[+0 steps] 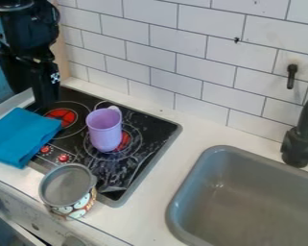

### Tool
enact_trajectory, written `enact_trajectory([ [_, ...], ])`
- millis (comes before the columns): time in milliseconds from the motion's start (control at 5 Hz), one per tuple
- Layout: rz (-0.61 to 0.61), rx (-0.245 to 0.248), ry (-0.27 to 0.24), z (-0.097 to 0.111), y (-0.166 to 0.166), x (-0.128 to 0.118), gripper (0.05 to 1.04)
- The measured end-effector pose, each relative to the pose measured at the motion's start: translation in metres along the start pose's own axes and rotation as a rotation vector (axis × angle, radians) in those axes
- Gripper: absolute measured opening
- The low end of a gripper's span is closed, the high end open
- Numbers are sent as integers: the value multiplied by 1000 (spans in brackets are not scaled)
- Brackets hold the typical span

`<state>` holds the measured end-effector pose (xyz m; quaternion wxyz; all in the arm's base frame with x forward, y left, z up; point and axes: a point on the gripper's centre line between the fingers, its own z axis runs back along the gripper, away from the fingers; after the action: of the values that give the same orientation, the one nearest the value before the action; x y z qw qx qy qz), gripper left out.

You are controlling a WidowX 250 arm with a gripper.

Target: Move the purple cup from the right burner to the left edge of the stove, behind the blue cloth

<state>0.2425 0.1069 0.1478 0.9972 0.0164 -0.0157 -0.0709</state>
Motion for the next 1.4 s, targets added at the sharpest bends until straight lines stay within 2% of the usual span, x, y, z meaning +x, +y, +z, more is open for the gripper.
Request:
enact_trajectory([
  [200,5,-12,18,-6,-1,-1,1000],
  [400,52,-25,-41,-11,-1,12,1000],
  [600,75,-19,-61,-16,-5,28,1000],
  [800,83,-29,-17,-32,-5,39,1000],
  [1000,80,-34,5,-44,-8,51,1000],
  [1200,102,-39,17,-52,-9,62,1000],
  [1400,143,-64,19,-59,-10,69,1000],
])
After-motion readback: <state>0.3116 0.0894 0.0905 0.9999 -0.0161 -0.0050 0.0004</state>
